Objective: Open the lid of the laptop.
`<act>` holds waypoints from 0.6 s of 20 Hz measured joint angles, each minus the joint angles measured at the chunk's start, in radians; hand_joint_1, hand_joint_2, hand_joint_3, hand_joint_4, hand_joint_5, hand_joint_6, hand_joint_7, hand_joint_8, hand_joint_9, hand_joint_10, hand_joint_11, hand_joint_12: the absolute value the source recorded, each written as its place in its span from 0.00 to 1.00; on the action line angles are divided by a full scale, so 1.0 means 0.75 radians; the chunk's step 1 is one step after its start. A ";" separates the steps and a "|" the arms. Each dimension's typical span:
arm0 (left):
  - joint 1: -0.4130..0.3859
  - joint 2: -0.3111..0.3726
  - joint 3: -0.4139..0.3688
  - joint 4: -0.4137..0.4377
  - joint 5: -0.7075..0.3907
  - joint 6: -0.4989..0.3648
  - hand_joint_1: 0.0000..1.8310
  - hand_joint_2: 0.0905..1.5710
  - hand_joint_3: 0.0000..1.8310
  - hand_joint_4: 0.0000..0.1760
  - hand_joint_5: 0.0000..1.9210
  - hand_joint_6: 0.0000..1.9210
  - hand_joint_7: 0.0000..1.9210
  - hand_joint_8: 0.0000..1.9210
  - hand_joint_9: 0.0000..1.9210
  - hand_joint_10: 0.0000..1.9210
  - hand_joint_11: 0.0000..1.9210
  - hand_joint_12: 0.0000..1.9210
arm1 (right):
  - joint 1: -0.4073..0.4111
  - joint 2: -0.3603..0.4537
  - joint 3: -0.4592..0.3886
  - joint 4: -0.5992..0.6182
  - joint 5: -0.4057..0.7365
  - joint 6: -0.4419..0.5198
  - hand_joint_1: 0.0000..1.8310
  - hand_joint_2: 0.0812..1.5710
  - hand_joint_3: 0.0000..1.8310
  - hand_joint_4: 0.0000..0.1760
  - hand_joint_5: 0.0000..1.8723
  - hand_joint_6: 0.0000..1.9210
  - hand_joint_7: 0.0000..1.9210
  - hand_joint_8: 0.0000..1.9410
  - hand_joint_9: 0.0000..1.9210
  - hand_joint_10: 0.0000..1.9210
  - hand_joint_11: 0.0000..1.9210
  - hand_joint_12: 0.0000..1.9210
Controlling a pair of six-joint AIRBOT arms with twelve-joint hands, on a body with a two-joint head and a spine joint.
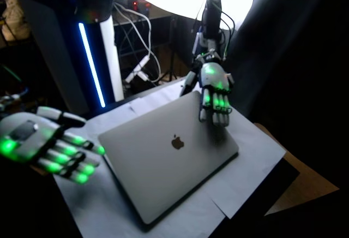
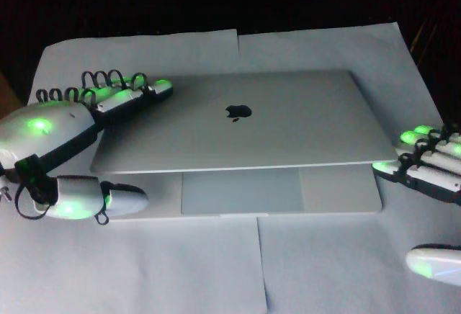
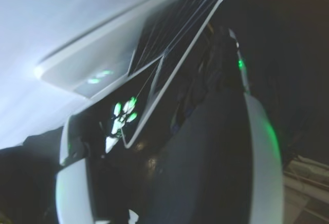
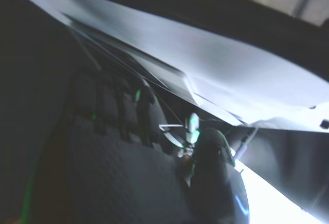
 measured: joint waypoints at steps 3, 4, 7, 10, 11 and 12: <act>0.000 0.000 0.000 -0.004 -0.009 -0.001 0.43 0.59 0.00 1.00 0.00 0.00 0.00 0.00 0.00 0.00 0.00 0.00 | 0.014 -0.011 0.000 -0.031 -0.027 0.014 0.00 0.78 0.00 0.00 0.08 0.00 0.06 0.00 0.03 0.00 0.03 0.01; 0.000 0.000 0.000 -0.004 -0.009 -0.001 0.43 0.59 0.00 1.00 0.00 0.00 0.00 0.00 0.00 0.00 0.00 0.00 | 0.023 -0.014 0.000 -0.036 -0.032 0.017 0.00 0.78 0.00 0.00 0.08 0.00 0.07 0.00 0.04 0.00 0.03 0.01; -0.002 0.000 0.000 -0.006 -0.031 -0.001 0.43 0.59 0.00 1.00 0.00 0.00 0.00 0.00 0.00 0.00 0.00 0.00 | 0.037 -0.025 0.000 -0.068 -0.040 0.021 0.00 0.79 0.00 0.00 0.09 0.00 0.07 0.00 0.04 0.00 0.03 0.01; -0.002 0.000 0.000 -0.015 -0.036 -0.001 0.42 0.59 0.00 1.00 0.00 0.00 0.00 0.00 0.00 0.00 0.00 0.00 | 0.052 -0.038 0.000 -0.096 -0.054 0.030 0.00 0.78 0.00 0.00 0.11 0.01 0.07 0.00 0.04 0.01 0.04 0.01; -0.002 0.000 0.000 -0.016 -0.037 -0.001 0.42 0.59 0.00 1.00 0.00 0.00 0.00 0.00 0.00 0.00 0.00 0.00 | 0.061 -0.039 0.000 -0.109 -0.068 0.035 0.00 0.78 0.00 0.00 0.11 0.01 0.08 0.00 0.04 0.00 0.04 0.01; -0.002 0.000 0.000 -0.015 -0.039 -0.001 0.42 0.59 0.00 1.00 0.00 0.00 0.00 0.00 0.00 0.00 0.00 0.00 | 0.078 -0.040 0.003 -0.133 -0.077 0.040 0.00 0.77 0.00 0.00 0.10 0.00 0.07 0.00 0.04 0.00 0.04 0.01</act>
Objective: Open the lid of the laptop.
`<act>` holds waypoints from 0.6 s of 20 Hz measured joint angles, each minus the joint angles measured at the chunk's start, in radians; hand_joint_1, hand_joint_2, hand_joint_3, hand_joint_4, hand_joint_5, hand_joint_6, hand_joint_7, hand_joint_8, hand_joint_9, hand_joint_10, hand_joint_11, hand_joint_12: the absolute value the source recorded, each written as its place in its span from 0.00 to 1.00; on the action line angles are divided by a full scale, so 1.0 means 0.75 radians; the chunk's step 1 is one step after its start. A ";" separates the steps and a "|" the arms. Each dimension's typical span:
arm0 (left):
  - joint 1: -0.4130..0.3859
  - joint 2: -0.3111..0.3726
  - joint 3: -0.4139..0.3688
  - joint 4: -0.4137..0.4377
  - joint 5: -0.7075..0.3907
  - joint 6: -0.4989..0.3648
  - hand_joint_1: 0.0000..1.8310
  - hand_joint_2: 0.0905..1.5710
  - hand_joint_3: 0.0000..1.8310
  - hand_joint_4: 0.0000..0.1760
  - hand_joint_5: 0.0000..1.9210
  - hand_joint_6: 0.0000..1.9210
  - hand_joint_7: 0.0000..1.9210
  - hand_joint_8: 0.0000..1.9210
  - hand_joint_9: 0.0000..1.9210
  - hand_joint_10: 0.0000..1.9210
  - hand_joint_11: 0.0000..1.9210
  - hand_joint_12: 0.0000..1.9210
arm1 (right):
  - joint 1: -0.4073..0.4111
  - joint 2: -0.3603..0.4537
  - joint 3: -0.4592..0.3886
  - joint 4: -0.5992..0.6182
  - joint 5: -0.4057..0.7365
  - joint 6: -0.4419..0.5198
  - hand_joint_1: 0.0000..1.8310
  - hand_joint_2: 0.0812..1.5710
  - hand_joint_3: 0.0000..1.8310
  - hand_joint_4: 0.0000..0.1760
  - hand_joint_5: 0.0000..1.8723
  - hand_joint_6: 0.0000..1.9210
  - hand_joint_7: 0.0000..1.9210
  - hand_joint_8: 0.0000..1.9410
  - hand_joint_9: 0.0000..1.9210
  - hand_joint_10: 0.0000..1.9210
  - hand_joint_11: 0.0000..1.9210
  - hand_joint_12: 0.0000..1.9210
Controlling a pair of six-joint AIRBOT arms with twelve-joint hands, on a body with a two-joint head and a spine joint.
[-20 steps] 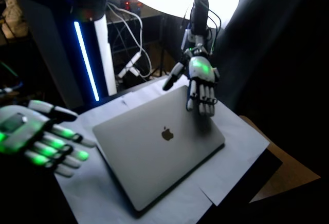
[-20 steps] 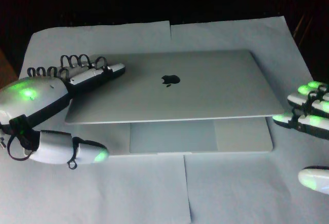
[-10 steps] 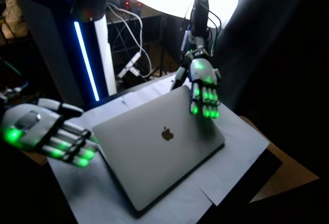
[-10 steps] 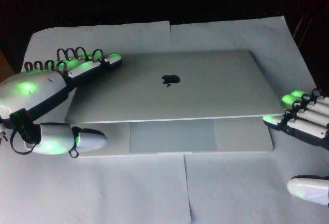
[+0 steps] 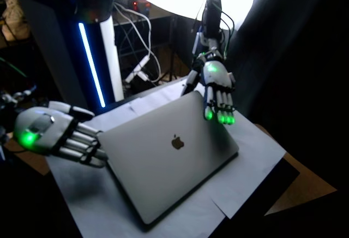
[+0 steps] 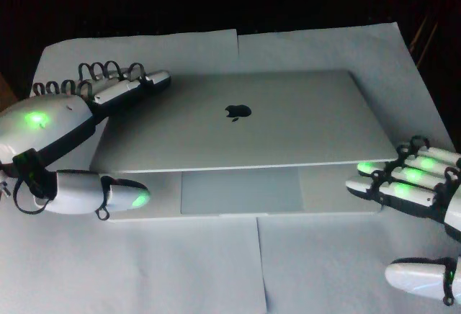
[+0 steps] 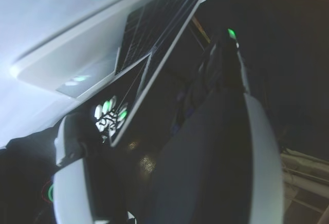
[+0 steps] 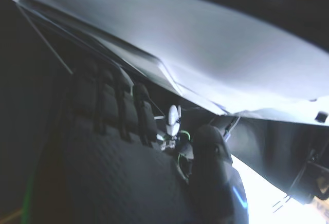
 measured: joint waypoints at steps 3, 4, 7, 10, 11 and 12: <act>-0.004 -0.006 0.000 -0.004 -0.001 0.001 0.42 0.59 0.00 1.00 0.00 0.00 0.00 0.00 0.00 0.00 0.00 0.00 | 0.058 -0.027 0.005 -0.070 -0.053 0.005 0.00 0.77 0.00 0.00 0.09 0.00 0.06 0.00 0.03 0.00 0.04 0.01; -0.004 -0.006 0.000 -0.002 0.001 0.000 0.42 0.59 0.00 1.00 0.00 0.00 0.00 0.00 0.00 0.00 0.00 0.00 | 0.070 -0.039 0.007 -0.095 -0.069 0.007 0.00 0.78 0.00 0.00 0.09 0.00 0.05 0.00 0.02 0.00 0.03 0.00; -0.004 -0.006 0.000 -0.004 -0.001 0.001 0.42 0.59 0.00 1.00 0.00 0.00 0.00 0.00 0.00 0.00 0.00 0.00 | 0.096 -0.055 0.020 -0.138 -0.098 0.018 0.00 0.79 0.00 0.00 0.08 0.00 0.06 0.00 0.02 0.00 0.02 0.00; -0.004 -0.014 0.000 -0.005 0.000 0.000 0.40 0.60 0.00 1.00 0.00 0.00 0.00 0.00 0.00 0.00 0.00 0.00 | 0.100 -0.070 0.043 -0.123 -0.104 0.029 0.00 0.79 0.00 0.00 0.11 0.01 0.07 0.01 0.04 0.01 0.04 0.01; -0.004 -0.021 0.002 -0.009 -0.001 0.001 0.39 0.60 0.00 1.00 0.00 0.00 0.00 0.00 0.00 0.00 0.00 0.00 | 0.114 -0.081 0.055 -0.133 -0.125 0.030 0.00 0.80 0.00 0.00 0.10 0.00 0.07 0.00 0.04 0.01 0.03 0.01; -0.004 -0.023 0.004 -0.009 0.001 0.002 0.39 0.61 0.00 1.00 0.00 0.00 0.00 0.00 0.00 0.00 0.00 0.00 | 0.131 -0.091 0.062 -0.134 -0.147 0.030 0.00 0.81 0.00 0.00 0.11 0.01 0.07 0.00 0.04 0.01 0.02 0.01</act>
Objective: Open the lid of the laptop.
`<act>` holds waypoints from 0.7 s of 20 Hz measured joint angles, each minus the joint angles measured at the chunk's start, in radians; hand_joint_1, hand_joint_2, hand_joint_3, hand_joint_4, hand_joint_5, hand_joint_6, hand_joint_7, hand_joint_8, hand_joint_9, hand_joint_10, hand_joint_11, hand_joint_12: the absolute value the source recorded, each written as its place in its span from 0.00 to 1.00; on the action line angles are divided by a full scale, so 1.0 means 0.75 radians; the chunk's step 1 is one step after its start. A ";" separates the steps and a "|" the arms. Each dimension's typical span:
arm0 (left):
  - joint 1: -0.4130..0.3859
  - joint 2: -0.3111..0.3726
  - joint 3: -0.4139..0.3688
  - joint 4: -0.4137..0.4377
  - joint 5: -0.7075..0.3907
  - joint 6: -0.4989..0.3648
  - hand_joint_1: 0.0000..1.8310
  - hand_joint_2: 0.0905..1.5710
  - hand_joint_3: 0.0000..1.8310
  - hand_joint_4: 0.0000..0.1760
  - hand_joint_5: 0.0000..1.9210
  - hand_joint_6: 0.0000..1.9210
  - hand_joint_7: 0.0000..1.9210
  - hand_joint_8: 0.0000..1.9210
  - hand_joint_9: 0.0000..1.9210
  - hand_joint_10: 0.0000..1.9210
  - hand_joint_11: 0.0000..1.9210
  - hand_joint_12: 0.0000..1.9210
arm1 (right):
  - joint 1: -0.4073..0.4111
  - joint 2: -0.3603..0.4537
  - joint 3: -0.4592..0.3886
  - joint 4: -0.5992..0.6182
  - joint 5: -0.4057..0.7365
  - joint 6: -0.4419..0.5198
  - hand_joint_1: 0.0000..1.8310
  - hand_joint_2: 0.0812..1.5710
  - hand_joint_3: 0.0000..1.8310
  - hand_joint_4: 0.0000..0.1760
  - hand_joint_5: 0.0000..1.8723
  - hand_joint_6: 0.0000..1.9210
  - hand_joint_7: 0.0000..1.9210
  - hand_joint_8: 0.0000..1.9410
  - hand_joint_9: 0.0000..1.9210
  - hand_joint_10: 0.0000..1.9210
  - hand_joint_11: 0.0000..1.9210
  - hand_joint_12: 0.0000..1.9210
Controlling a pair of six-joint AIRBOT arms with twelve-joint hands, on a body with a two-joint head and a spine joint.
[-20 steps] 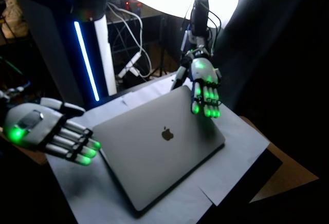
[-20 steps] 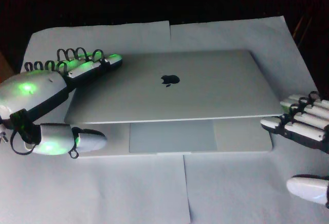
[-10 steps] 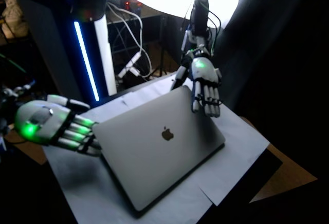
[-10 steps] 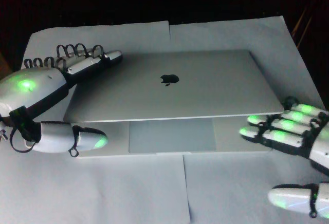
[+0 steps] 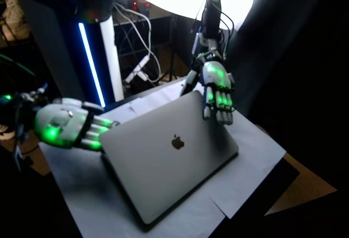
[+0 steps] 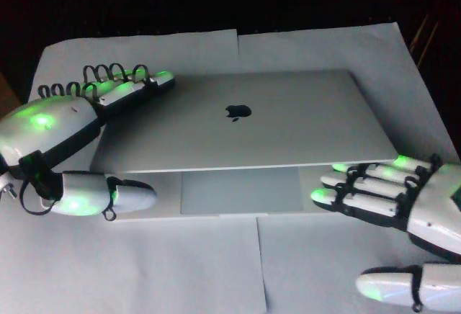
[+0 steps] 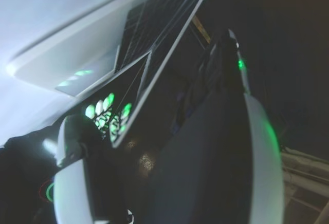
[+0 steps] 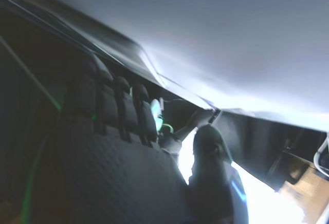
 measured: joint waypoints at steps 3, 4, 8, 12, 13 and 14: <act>-0.001 0.000 0.000 0.007 -0.002 0.000 0.40 0.61 0.00 1.00 0.00 0.00 0.00 0.00 0.00 0.00 0.00 0.00 | 0.036 -0.026 0.030 -0.021 -0.046 0.004 0.00 0.82 0.01 0.00 0.09 0.00 0.06 0.00 0.03 0.00 0.02 0.00; 0.000 0.000 0.000 -0.001 -0.001 -0.001 0.39 0.61 0.00 1.00 0.00 0.00 0.00 0.00 0.00 0.00 0.00 0.00 | 0.036 -0.027 0.035 -0.019 -0.056 0.004 0.00 0.82 0.00 0.00 0.09 0.00 0.07 0.00 0.04 0.00 0.02 0.01; -0.001 0.000 0.000 0.007 -0.009 -0.001 0.42 0.61 0.00 1.00 0.00 0.00 0.00 0.00 0.00 0.00 0.00 0.00 | 0.072 -0.056 0.072 -0.028 -0.091 0.006 0.00 0.81 0.00 0.00 0.10 0.00 0.08 0.00 0.05 0.00 0.04 0.01; -0.001 0.000 0.000 -0.004 -0.020 0.000 0.44 0.60 0.00 1.00 0.00 0.00 0.00 0.00 0.00 0.00 0.00 0.00 | 0.099 -0.097 0.113 -0.033 -0.116 0.010 0.00 0.84 0.00 0.00 0.09 0.00 0.06 0.00 0.04 0.00 0.03 0.01; -0.001 0.000 0.000 -0.001 -0.022 0.000 0.45 0.60 0.00 1.00 0.00 0.00 0.00 0.00 0.00 0.00 0.00 0.00 | 0.100 -0.103 0.121 -0.031 -0.117 0.010 0.00 0.83 0.00 0.00 0.10 0.00 0.08 0.00 0.05 0.00 0.04 0.01; 0.000 0.000 -0.001 0.004 -0.022 -0.001 0.45 0.61 0.00 1.00 0.00 0.00 0.00 0.00 0.00 0.00 0.00 0.00 | 0.100 -0.107 0.123 -0.028 -0.118 0.010 0.00 0.83 0.00 0.00 0.11 0.01 0.08 0.01 0.06 0.01 0.05 0.01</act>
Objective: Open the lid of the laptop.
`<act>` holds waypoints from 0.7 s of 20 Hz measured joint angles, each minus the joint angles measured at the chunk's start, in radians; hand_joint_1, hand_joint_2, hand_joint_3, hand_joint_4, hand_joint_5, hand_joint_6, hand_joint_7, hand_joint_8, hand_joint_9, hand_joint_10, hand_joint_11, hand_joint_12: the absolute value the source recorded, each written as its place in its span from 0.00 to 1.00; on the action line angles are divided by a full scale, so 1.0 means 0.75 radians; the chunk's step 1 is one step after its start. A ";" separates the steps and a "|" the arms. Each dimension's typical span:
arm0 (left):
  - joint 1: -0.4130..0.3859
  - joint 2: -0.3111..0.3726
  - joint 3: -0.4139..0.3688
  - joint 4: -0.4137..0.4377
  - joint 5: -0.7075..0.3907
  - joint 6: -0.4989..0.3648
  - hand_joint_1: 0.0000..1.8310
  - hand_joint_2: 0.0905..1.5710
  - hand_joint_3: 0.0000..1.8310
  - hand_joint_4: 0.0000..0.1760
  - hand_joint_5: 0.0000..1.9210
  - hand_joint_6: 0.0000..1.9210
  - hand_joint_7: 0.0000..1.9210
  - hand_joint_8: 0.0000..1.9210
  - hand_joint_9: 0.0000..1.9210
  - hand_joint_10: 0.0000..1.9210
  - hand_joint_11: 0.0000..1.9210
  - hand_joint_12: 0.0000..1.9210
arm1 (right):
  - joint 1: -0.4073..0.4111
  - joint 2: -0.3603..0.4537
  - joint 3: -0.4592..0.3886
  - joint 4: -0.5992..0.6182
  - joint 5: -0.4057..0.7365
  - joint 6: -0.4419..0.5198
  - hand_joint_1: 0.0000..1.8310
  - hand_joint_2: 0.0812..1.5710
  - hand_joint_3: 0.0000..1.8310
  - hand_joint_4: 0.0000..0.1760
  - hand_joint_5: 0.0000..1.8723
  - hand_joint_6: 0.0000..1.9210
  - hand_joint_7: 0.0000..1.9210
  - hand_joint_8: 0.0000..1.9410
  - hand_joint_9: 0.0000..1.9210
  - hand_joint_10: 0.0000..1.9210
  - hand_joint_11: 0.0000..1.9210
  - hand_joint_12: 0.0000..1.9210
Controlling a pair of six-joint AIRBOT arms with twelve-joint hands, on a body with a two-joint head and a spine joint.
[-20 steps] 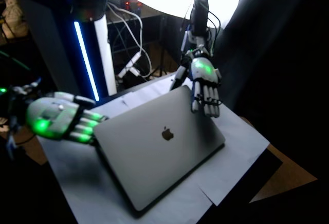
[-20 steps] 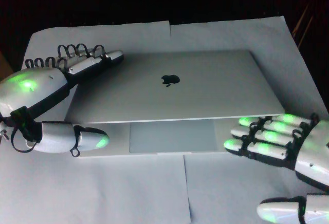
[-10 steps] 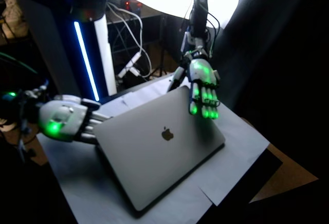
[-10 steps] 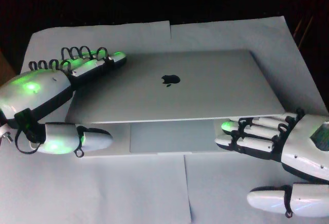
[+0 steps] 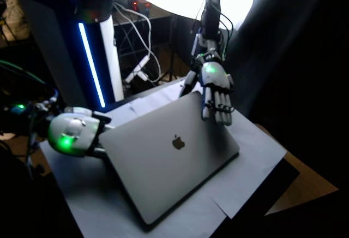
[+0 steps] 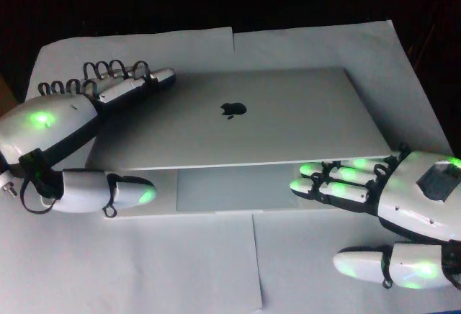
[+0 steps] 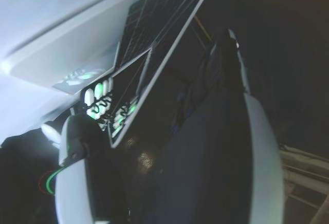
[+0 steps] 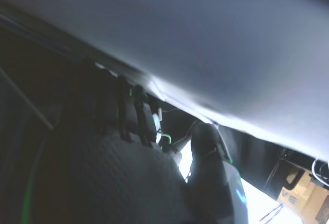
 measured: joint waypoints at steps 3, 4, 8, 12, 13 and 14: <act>-0.001 0.000 0.000 -0.001 -0.004 0.000 0.42 0.62 0.00 1.00 0.00 0.00 0.00 0.00 0.00 0.00 0.00 0.00 | 0.000 -0.006 0.001 0.005 -0.002 0.000 0.00 0.84 0.00 0.00 0.12 0.01 0.09 0.01 0.08 0.01 0.07 0.02; -0.001 0.000 0.000 -0.004 -0.009 0.001 0.42 0.62 0.00 1.00 0.00 0.00 0.00 0.00 0.00 0.00 0.00 0.00 | 0.000 -0.009 0.001 0.005 -0.001 -0.001 0.00 0.84 0.00 0.00 0.11 0.00 0.09 0.00 0.07 0.00 0.08 0.02; -0.001 0.000 -0.004 -0.013 -0.025 0.000 0.41 0.64 0.01 1.00 0.00 0.00 0.00 0.00 0.00 0.00 0.00 0.00 | 0.000 -0.014 0.000 0.010 0.003 -0.002 0.00 0.83 0.00 0.00 0.12 0.00 0.09 0.00 0.08 0.00 0.08 0.02; -0.001 0.000 -0.004 -0.025 -0.031 0.000 0.45 0.63 0.00 1.00 0.00 0.00 0.00 0.00 0.00 0.00 0.00 0.00 | 0.000 -0.014 0.000 0.006 0.002 -0.002 0.00 0.84 0.00 0.00 0.07 0.00 0.06 0.00 0.05 0.00 0.05 0.01; -0.001 0.000 -0.004 -0.028 -0.031 0.001 0.47 0.62 0.00 1.00 0.00 0.00 0.00 0.00 0.00 0.00 0.00 0.00 | -0.001 -0.014 0.000 0.004 -0.002 -0.002 0.00 0.84 0.00 0.00 0.07 0.00 0.07 0.00 0.05 0.00 0.06 0.01; -0.001 -0.001 -0.001 -0.027 -0.031 0.000 0.49 0.62 0.00 1.00 0.00 0.00 0.00 0.00 0.00 0.00 0.00 0.00 | -0.001 -0.014 0.000 0.001 -0.006 -0.002 0.00 0.84 0.00 0.00 0.08 0.00 0.07 0.01 0.06 0.01 0.07 0.01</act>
